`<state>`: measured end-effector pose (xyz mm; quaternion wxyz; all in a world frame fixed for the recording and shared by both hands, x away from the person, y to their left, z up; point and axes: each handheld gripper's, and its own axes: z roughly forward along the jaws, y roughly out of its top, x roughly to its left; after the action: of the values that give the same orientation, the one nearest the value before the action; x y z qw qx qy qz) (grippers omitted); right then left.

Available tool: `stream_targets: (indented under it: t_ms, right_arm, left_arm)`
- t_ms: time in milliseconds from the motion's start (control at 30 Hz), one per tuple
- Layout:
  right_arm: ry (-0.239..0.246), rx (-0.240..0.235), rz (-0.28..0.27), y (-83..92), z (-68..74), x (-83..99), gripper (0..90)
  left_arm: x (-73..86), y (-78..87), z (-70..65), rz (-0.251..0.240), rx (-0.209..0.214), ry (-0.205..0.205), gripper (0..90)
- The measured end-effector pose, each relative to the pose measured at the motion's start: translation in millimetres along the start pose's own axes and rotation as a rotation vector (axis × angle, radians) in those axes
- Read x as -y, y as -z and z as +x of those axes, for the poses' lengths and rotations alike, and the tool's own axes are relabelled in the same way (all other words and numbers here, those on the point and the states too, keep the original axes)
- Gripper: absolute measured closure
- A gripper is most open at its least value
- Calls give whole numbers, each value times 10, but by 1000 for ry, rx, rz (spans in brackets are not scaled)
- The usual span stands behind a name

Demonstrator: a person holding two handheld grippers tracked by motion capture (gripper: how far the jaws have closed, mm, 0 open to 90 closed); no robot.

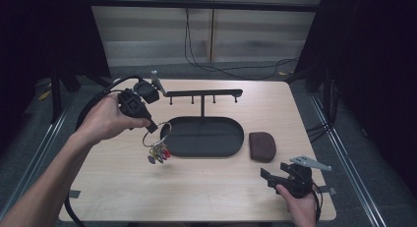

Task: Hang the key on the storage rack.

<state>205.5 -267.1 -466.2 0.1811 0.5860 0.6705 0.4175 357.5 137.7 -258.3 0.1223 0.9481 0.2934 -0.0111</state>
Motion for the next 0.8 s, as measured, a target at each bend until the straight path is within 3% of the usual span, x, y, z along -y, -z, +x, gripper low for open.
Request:
stream_targets:
  t_ms: [467, 600, 800]
  right_arm:
    - [4, -3, -1, 11, 7, 5, 150]
    - [0, -2, -2, 15, 5, 5, 150]
    - [4, -6, -7, 16, 10, 5, 149]
  left_arm:
    - [-189, -3, 68, -12, 9, -11, 879]
    - [-237, -36, 111, -15, 13, 2, 879]
    - [-305, -67, 240, -10, 13, 54, 879]
